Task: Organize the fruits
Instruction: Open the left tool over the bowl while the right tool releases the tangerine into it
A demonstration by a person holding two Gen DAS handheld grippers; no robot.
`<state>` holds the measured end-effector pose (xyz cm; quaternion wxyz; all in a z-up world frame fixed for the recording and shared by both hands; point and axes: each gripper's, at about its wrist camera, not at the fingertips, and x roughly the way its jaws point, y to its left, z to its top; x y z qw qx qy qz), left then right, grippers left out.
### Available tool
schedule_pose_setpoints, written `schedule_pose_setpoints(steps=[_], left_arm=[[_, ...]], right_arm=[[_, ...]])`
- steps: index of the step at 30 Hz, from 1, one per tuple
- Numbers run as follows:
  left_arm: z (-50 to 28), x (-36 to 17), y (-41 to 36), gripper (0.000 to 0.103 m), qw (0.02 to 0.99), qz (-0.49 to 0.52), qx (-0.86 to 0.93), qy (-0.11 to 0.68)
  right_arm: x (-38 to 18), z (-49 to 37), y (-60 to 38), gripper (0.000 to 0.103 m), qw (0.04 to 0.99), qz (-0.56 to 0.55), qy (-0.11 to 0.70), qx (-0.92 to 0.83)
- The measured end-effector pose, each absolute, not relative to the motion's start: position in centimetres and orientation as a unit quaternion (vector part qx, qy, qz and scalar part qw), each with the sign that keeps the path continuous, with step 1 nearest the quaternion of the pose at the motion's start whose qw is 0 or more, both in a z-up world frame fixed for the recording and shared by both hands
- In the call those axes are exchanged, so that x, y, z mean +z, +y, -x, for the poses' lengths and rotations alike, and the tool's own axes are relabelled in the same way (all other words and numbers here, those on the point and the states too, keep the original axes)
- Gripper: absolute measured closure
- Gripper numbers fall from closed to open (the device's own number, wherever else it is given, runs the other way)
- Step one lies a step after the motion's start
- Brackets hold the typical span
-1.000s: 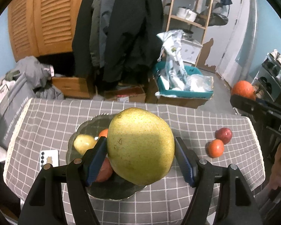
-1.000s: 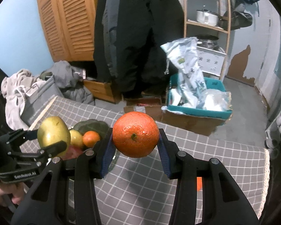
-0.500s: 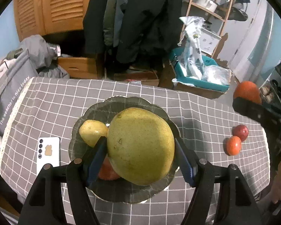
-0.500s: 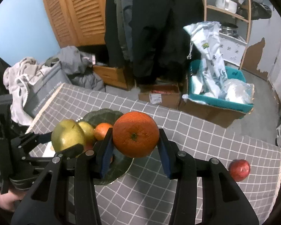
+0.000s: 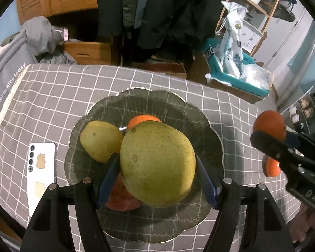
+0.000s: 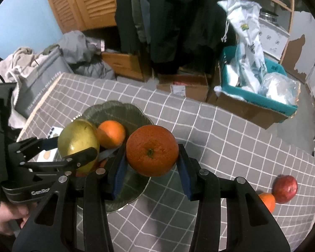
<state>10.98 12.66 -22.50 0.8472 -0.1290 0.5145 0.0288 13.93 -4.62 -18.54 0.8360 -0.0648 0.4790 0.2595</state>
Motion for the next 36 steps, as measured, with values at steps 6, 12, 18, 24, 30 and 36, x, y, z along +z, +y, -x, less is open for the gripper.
schedule_pose_setpoints(steps=[6,12,18,24,30,36], left_arm=[[-11.5,-23.8,12.4,0.03,0.837,0.126,0.021,0.532],[-11.7,-24.5,11.5,0.03,0.833,0.11,0.014,0.541],[-11.7,-24.6,11.3,0.03,0.833,0.103,0.014,0.543],[-11.3,-22.9,11.9,0.01,0.851,0.114,0.013,0.512],[-10.8,-22.7,12.9,0.01,0.847,0.131,0.028,0.514],[-9.6,-22.7,14.5,0.01,0.843,0.146,0.05,0.515]], right_arm=[[-19.2,-14.1,-4.4,0.059,0.831,0.064,0.487,0.259],[-19.2,-14.3,-4.4,0.059,0.832,0.061,0.488,0.258],[-19.0,-14.4,-4.5,0.059,0.832,0.059,0.486,0.259],[-18.5,-14.3,-4.7,0.059,0.835,0.055,0.483,0.258],[-18.4,-14.0,-4.7,0.059,0.834,0.058,0.482,0.262],[-18.9,-13.6,-3.8,0.059,0.827,0.066,0.489,0.27]])
